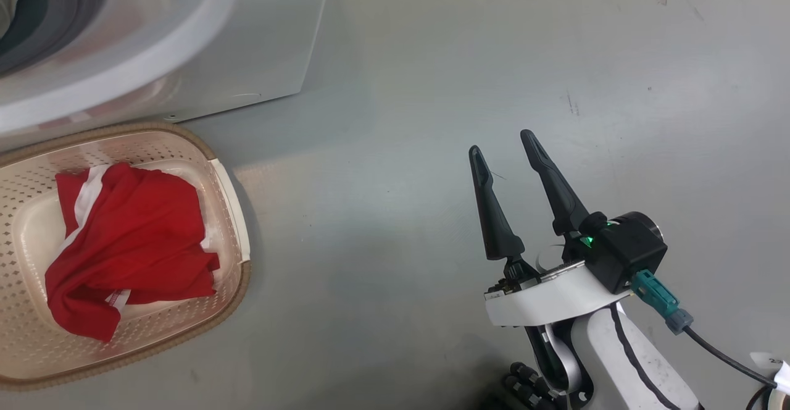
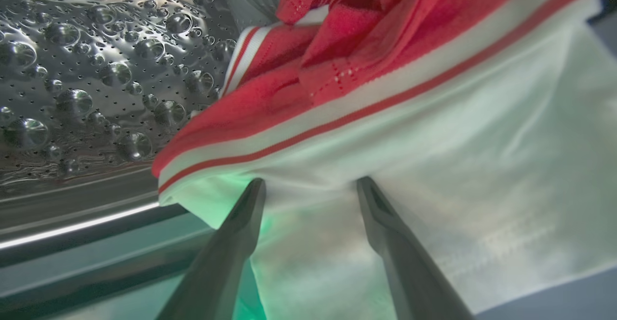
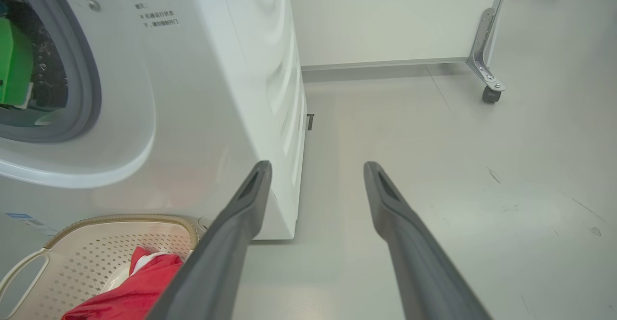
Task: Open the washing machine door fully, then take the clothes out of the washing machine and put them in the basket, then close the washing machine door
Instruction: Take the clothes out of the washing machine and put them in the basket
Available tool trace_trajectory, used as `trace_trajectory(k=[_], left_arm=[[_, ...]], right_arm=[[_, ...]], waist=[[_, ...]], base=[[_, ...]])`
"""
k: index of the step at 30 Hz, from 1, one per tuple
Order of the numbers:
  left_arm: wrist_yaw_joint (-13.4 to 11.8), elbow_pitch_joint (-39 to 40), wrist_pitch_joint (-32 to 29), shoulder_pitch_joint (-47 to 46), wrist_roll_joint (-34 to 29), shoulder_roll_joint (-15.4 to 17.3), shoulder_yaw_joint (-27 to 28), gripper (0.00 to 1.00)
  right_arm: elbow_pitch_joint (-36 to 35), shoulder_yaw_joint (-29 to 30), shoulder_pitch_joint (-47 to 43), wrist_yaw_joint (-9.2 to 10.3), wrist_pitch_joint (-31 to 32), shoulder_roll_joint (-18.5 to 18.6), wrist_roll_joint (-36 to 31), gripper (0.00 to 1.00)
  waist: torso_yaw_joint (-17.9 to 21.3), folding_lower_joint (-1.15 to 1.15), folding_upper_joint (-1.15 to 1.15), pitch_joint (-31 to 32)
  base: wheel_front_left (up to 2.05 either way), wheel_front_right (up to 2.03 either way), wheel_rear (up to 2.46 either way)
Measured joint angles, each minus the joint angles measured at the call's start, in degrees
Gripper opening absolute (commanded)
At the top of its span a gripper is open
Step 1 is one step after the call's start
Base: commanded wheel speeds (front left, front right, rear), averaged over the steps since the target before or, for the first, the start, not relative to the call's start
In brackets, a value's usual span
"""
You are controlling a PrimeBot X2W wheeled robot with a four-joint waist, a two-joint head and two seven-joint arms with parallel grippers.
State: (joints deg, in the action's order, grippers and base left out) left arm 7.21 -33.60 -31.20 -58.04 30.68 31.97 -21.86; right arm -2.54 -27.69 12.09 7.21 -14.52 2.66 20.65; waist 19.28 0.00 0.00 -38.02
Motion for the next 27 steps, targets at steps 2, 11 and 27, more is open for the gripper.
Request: trace_trajectory(k=[2, 11, 27], left_arm=[[0.0, -0.2, 0.0, -0.19, 0.01, 0.14, -0.44, 1.0], [0.0, -1.21, 0.08, -0.97, 0.7, 0.9, -1.36, 0.0], [0.24, -2.57, 4.69, -1.72, 2.1, 0.93, -2.77, 0.0]], right_arm=[[0.0, -0.05, 0.29, 0.0, 0.0, 0.0, 0.0, 1.0], [-0.01, 0.02, 0.37, 0.0, 0.0, 0.0, 0.0, 1.0], [-0.01, 1.9, 0.47, 0.0, 0.0, 0.0, -0.1, 1.0]], waist=[[0.08, 0.0, 0.0, -0.03], [0.39, 0.0, 0.0, -0.09], [-0.34, 0.0, 0.0, 0.05]], base=[[0.0, 0.0, 0.0], [0.0, 0.0, 0.0], [0.0, 0.0, 0.0]])
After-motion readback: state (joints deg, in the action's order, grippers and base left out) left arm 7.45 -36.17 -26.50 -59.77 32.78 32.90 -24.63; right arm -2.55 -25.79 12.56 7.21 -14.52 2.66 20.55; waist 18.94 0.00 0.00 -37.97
